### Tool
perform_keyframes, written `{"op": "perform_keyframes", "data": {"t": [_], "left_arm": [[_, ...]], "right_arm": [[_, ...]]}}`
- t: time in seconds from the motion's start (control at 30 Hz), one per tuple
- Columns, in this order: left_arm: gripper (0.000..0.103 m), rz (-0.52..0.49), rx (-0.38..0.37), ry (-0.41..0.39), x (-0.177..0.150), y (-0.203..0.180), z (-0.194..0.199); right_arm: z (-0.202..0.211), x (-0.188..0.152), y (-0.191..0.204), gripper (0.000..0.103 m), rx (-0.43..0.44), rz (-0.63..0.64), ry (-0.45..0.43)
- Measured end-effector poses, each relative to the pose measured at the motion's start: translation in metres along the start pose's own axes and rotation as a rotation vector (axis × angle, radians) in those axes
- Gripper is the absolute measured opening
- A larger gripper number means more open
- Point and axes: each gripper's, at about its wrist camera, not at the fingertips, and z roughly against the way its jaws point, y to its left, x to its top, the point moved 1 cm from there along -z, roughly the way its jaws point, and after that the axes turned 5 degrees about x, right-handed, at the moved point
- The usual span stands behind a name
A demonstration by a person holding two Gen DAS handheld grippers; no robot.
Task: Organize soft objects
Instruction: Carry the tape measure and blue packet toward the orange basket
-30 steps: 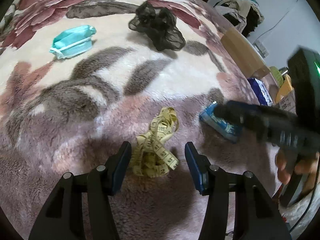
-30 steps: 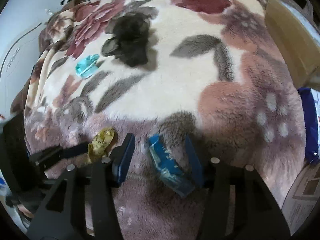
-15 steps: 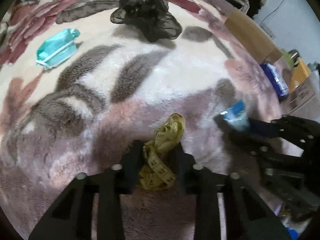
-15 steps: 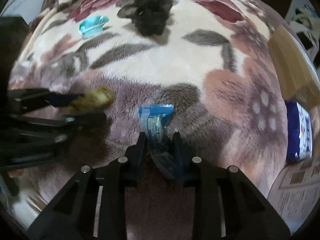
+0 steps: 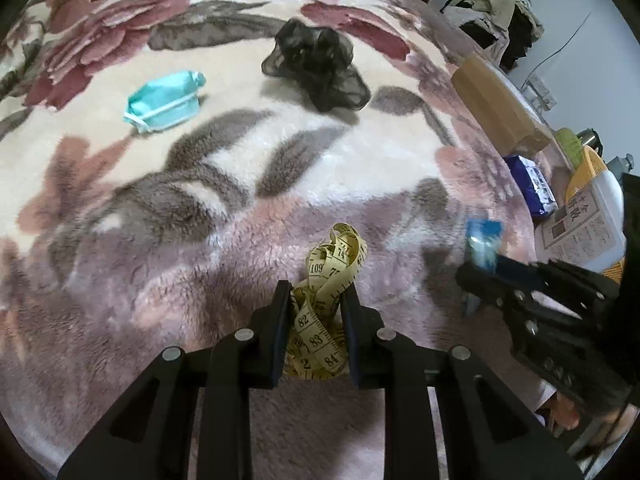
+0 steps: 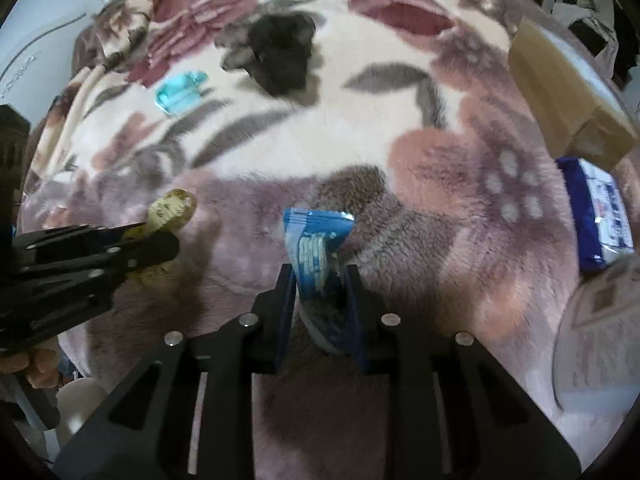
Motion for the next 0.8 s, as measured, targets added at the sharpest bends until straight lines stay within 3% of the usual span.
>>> {"op": "perform_keyframes", "data": {"t": [0.27,0.8], "left_arm": [[0.024,-0.014,0.001,-0.058,0.002,-0.019,0.040],[0.024,-0.038,0.019,-0.098,-0.005,-0.042,0.082]], "right_arm": [[0.045,-0.014,0.018,0.019,-0.001,0.010,-0.071],[0.087,-0.017,0.023,0.019,-0.036,-0.006,-0.127]]}}
